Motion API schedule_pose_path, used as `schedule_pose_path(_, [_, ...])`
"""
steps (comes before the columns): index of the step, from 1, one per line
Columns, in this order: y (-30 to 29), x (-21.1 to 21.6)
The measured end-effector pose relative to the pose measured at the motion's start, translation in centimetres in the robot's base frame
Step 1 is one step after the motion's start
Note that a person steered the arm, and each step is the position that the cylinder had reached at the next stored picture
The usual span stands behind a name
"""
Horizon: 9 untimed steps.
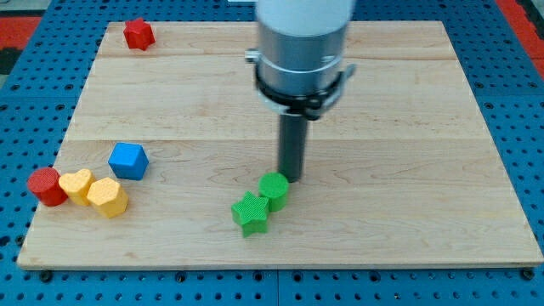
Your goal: Nudge the red circle a bit down
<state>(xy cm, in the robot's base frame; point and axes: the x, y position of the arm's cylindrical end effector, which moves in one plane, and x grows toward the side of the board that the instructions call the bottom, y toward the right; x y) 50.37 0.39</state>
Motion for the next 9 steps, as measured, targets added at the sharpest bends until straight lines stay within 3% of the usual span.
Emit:
schedule_pose_path(5, [-0.8, -2.0])
schedule_pose_path(7, [-5.3, -8.7])
schedule_pose_path(8, [-12.8, -10.3])
schedule_pose_path(9, [-20.8, -8.8])
